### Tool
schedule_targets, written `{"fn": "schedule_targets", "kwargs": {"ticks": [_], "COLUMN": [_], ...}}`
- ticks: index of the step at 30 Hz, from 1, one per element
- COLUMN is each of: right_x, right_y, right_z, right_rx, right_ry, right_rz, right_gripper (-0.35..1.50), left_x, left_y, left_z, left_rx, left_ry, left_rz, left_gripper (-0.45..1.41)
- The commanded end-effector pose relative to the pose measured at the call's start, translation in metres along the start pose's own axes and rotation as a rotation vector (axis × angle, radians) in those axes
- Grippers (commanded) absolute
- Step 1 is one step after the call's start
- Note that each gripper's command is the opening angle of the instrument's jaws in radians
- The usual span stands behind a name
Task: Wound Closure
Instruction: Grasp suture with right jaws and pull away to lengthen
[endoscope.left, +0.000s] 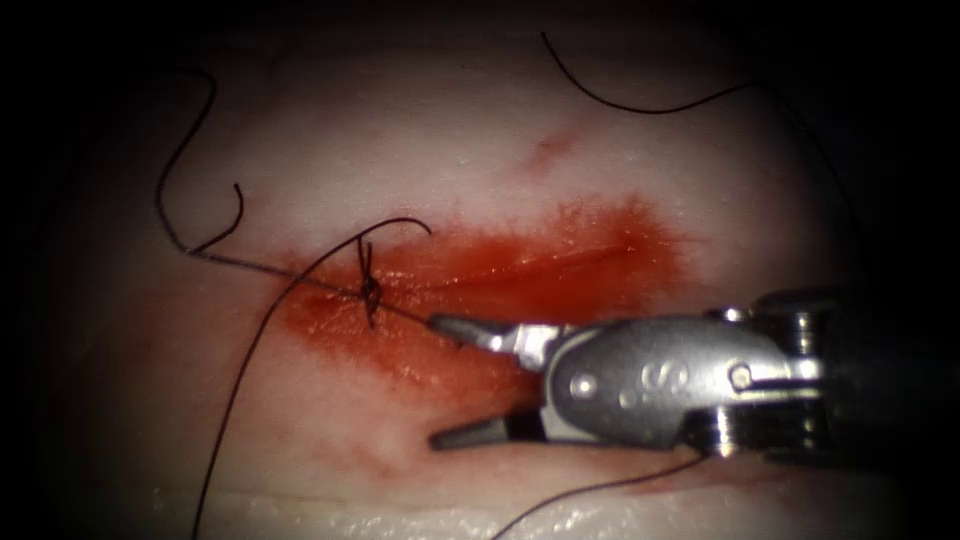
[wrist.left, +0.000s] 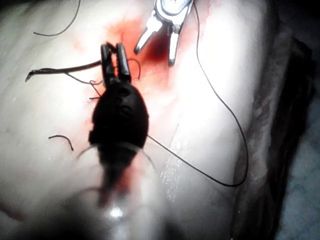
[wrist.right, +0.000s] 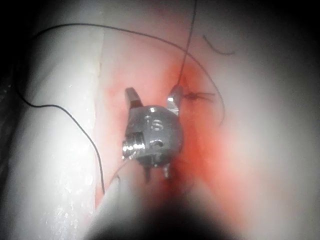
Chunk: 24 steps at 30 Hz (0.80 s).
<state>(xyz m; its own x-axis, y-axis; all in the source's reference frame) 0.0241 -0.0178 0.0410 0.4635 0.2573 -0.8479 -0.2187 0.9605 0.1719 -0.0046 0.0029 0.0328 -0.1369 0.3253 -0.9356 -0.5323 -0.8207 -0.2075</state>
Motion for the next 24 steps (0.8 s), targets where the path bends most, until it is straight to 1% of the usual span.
{"fn": "schedule_targets", "kwargs": {"ticks": [1,3,4,6,7,10,12,13,14,15,16,19,20,21,24], "right_x": [-0.0016,-0.0026,-0.0037,-0.0046,-0.0055,-0.0066,-0.0072,-0.0074,-0.0075,-0.0074,-0.0073,-0.0065,-0.0056,-0.0056,-0.0042], "right_y": [0.0007,0.0011,0.0014,0.0014,0.0012,0.0007,0.0005,0.0005,0.0005,0.0004,0.0004,0.0002,-0.0003,-0.0003,-0.0016], "right_z": [0.0011,0.0015,0.0020,0.0026,0.0032,0.0039,0.0044,0.0045,0.0045,0.0043,0.0042,0.0038,0.0034,0.0034,0.0026], "right_rx": [-0.010,-0.018,-0.028,-0.036,-0.042,-0.041,-0.043,-0.046,-0.044,-0.033,-0.028,-0.033,-0.041,-0.041,-0.037], "right_ry": [-0.006,-0.010,-0.012,-0.014,-0.016,-0.027,-0.032,-0.032,-0.034,-0.045,-0.056,-0.055,-0.059,-0.059,-0.061], "right_rz": [-0.005,-0.017,-0.003,0.007,0.019,0.033,0.043,0.046,0.057,0.075,0.100,0.107,0.115,0.115,0.125], "right_gripper": [1.13,1.15,1.20,1.28,1.30,1.28,1.23,1.08,0.76,-0.23,-0.35,-0.35,-0.35,-0.35,-0.35], "left_x": [-0.0008,-0.0015,-0.0020,-0.0024,-0.0026,-0.0027,-0.0027,-0.0027,-0.0027,-0.0027,-0.0027,-0.0028,-0.0029,-0.0029,-0.0031], "left_y": [0.0000,-0.0004,-0.0007,-0.0008,-0.0009,-0.0009,-0.0009,-0.0008,-0.0008,-0.0007,-0.0007,-0.0004,-0.0002,-0.0002,0.0002], "left_z": [0.0006,0.0006,0.0007,0.0008,0.0009,0.0009,0.0009,0.0010,0.0010,0.0010,0.0010,0.0012,0.0015,0.0015,0.0019], "left_rx": [0.001,0.009,0.017,0.022,0.026,0.029,0.031,0.034,0.035,0.034,0.035,0.032,0.031,0.031,0.034], "left_ry": [-0.002,-0.006,-0.012,-0.016,-0.018,-0.020,-0.021,-0.023,-0.024,-0.022,-0.023,-0.017,-0.011,-0.011,-0.005], "left_rz": [0.001,0.006,0.012,0.021,0.023,0.019,0.019,0.019,0.020,0.021,0.021,0.017,0.014,0.014,0.017], "left_gripper": [-0.45,-0.45,-0.45,-0.45,-0.45,-0.45,-0.45,-0.45,-0.45,-0.45,-0.45,-0.45,-0.45,-0.45,-0.45]}}
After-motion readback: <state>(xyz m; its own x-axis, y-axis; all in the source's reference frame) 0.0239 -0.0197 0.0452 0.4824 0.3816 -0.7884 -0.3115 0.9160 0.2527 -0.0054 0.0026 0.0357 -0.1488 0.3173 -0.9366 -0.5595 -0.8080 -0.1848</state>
